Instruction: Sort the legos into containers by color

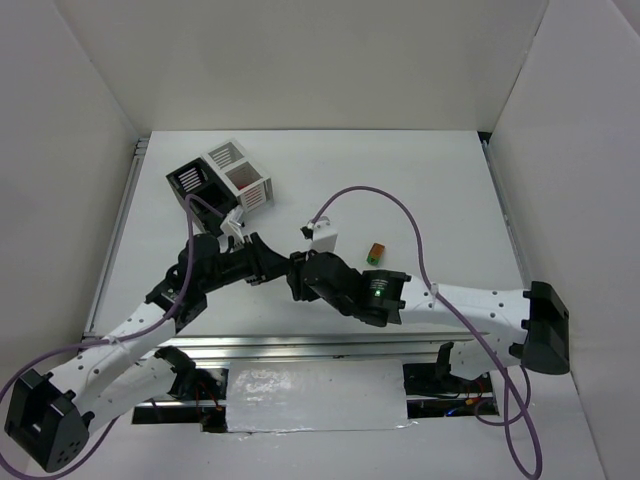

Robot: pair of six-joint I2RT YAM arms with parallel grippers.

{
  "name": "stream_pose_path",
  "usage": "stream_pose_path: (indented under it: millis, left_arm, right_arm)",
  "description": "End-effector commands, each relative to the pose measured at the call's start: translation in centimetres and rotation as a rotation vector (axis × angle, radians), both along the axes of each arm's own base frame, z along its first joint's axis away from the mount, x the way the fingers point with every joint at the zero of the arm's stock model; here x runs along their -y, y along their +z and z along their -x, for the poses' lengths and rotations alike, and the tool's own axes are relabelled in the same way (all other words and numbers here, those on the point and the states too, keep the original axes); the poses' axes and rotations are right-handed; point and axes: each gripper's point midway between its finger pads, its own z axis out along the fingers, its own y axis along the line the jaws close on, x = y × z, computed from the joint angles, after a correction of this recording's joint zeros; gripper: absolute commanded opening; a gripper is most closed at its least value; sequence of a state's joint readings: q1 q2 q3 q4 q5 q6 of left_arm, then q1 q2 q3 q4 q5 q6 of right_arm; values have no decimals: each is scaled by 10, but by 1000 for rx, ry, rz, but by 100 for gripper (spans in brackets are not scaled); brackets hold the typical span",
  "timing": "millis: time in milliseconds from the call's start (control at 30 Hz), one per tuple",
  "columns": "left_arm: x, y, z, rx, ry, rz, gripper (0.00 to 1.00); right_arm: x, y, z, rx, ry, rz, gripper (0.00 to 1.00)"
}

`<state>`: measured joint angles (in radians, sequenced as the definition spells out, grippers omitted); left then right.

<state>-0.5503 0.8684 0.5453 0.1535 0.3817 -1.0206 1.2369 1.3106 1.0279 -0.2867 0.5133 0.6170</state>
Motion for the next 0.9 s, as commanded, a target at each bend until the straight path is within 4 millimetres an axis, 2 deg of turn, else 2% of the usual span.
stream_pose_path:
  millis: [0,33,67,100,233,267,300,333,367,400,433,467,567,767,800,867]
  left_arm:
    - [7,26,4,102,-53,32,0]
    - [5,26,2,112,-35,22,0]
    - [3,23,2,111,-28,8,0]
    - [1,27,2,137,-21,0,0]
    - [-1,39,4,229,-43,-22,0]
    - [2,42,11,251,-91,-15,0]
    - [5,50,16,306,-134,-2,0]
    - [8,54,22,337,-180,12,0]
    - [12,58,29,366,-229,28,0]
    - [17,68,44,419,-323,73,0]
    - [19,71,51,438,-365,92,0]
    - [21,73,57,441,-402,109,0]
    - [22,82,75,482,-497,169,0]
    - [20,93,95,548,-566,247,0]
    - [20,91,95,542,-565,246,0]
    - [20,93,97,545,-569,254,0]
  right_arm:
    - [-8,18,-3,4,-36,-73,51]
    - [-8,19,-1,0,-32,-97,99]
    - [-6,27,1,4,-15,-129,100]
    - [-6,21,6,-18,24,-135,100]
    - [-1,37,26,-25,225,-240,100]
    - [9,38,33,-24,264,-269,100]
    - [6,48,46,-30,366,-327,100]
    - [13,52,44,-12,399,-353,100]
    - [23,55,52,-4,439,-382,99]
    - [24,66,58,25,490,-429,99]
    - [32,78,66,44,551,-470,98]
    - [35,76,69,43,564,-479,97]
    - [38,86,73,62,581,-510,94]
    - [28,95,86,54,681,-562,80]
    - [27,100,86,65,693,-576,73]
    - [23,102,87,56,710,-581,67]
